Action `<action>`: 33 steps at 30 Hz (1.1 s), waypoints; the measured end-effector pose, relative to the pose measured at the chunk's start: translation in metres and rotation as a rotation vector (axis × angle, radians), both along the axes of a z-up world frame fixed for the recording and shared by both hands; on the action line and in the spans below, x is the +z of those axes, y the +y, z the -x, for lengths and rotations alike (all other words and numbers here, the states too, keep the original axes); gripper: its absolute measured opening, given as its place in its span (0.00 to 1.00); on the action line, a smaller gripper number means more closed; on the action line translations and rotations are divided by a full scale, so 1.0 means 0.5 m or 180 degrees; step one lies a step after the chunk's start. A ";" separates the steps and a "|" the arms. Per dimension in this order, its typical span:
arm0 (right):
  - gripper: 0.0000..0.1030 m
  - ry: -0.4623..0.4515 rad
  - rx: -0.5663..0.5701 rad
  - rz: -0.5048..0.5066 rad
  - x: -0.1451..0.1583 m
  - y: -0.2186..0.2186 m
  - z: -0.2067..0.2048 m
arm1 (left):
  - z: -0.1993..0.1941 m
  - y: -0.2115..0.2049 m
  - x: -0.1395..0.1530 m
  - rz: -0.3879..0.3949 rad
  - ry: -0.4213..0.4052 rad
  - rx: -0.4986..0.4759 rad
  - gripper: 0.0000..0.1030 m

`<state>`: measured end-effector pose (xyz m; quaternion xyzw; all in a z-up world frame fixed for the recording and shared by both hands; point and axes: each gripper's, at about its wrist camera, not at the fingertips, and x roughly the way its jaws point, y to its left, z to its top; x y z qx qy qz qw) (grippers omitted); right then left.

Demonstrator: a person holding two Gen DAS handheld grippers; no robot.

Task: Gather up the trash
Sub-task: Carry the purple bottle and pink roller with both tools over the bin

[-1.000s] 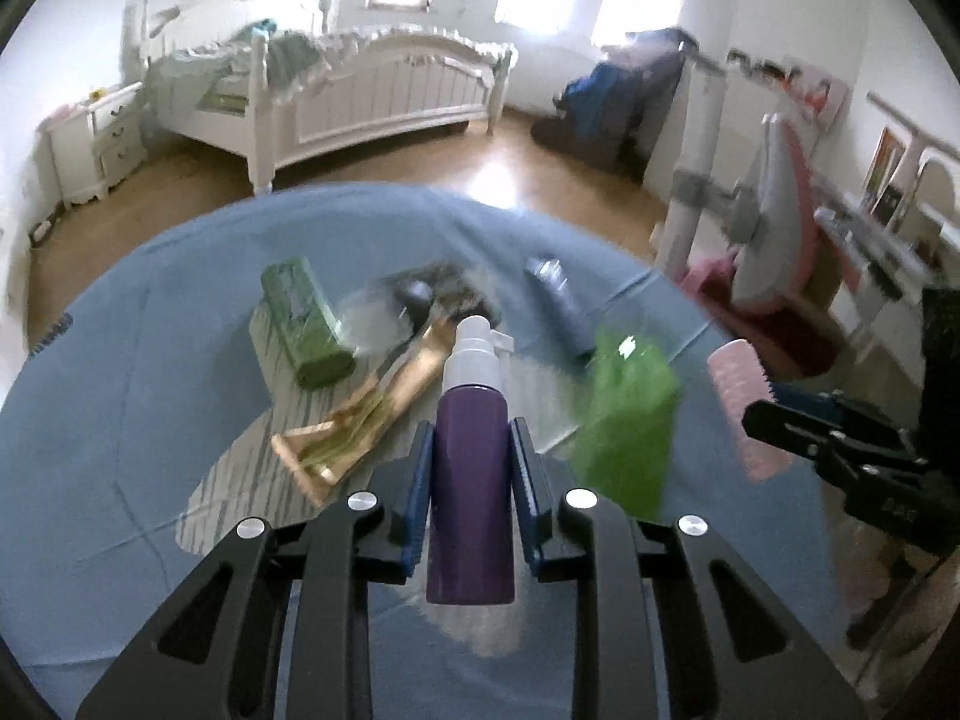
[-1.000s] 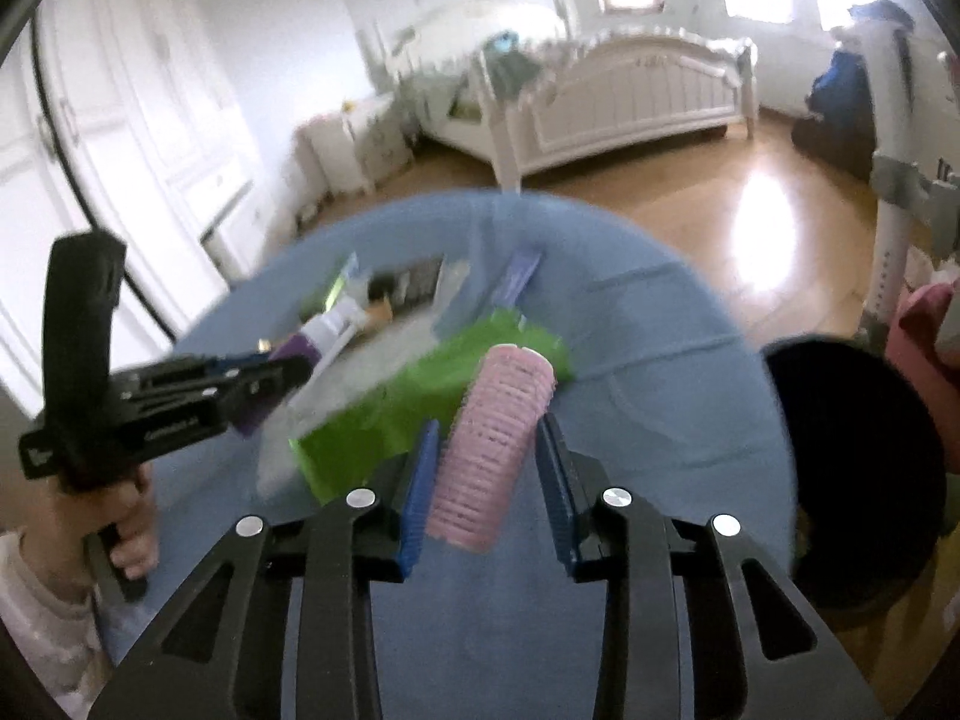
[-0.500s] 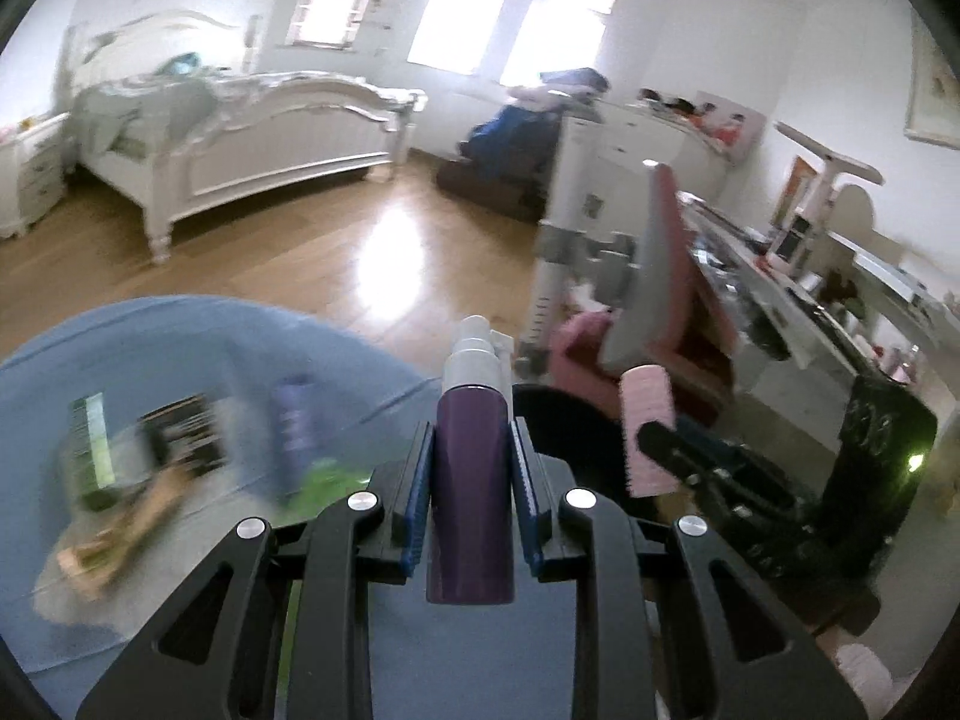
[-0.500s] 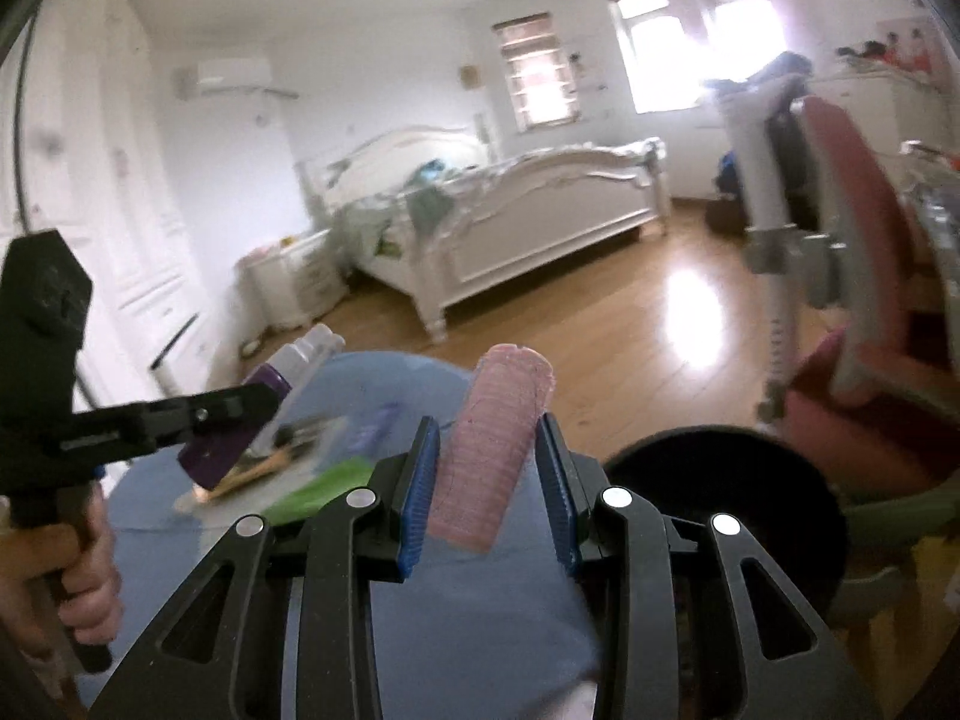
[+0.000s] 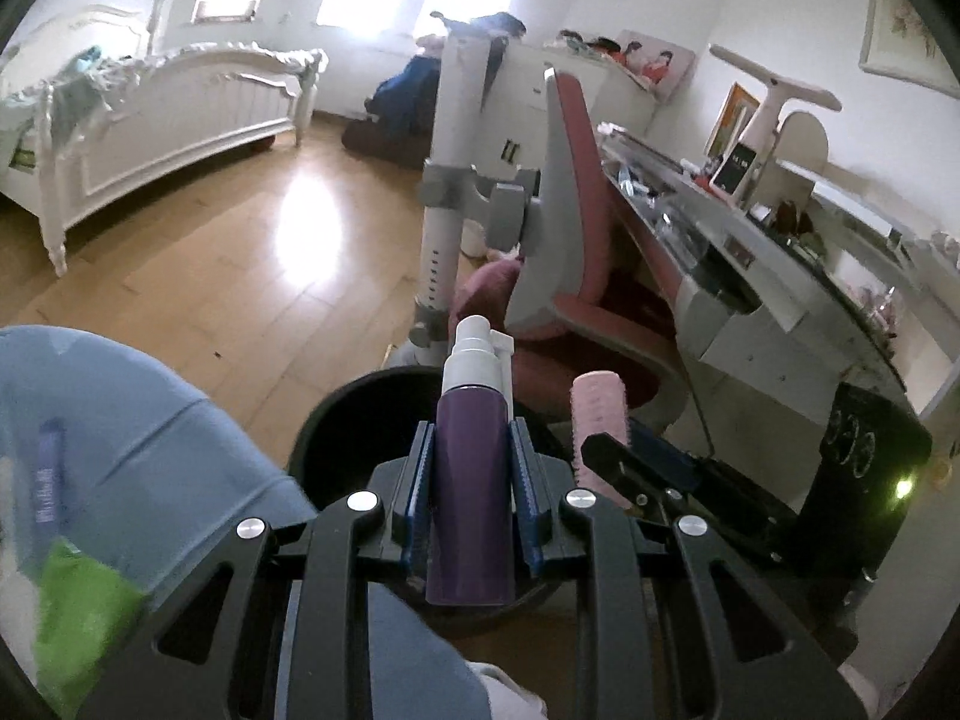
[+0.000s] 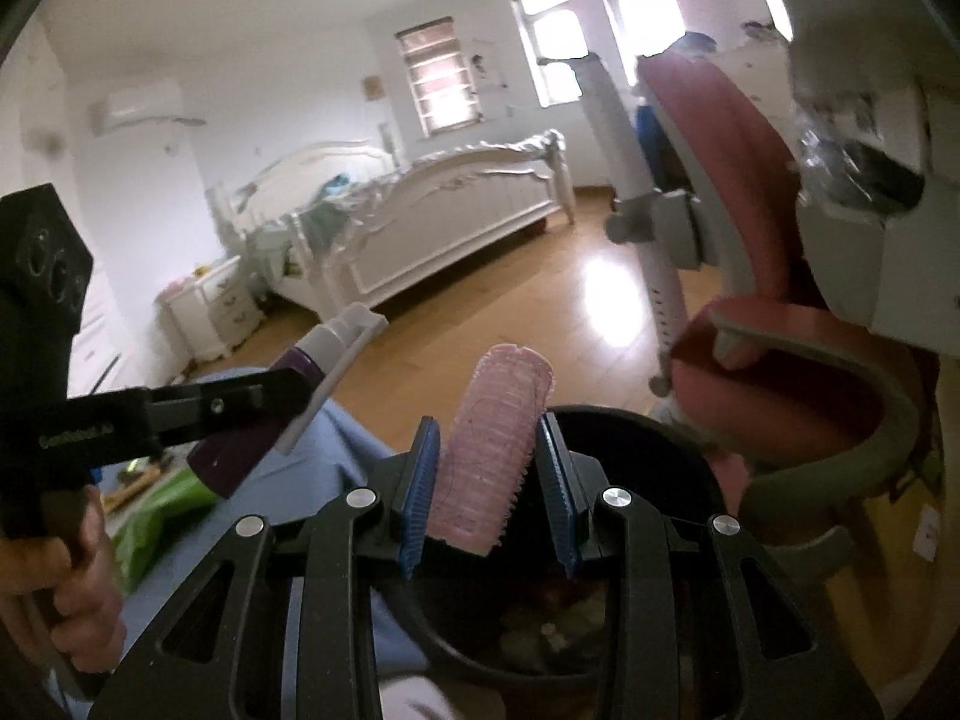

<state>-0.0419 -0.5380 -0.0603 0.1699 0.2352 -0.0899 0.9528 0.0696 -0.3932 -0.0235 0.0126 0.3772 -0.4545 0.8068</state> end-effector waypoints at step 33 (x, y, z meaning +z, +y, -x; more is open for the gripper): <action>0.33 0.0301 -0.0038 -0.0174 -0.094 -0.068 -0.059 | -0.028 -0.089 -0.082 -0.0296 0.0217 -0.0158 0.25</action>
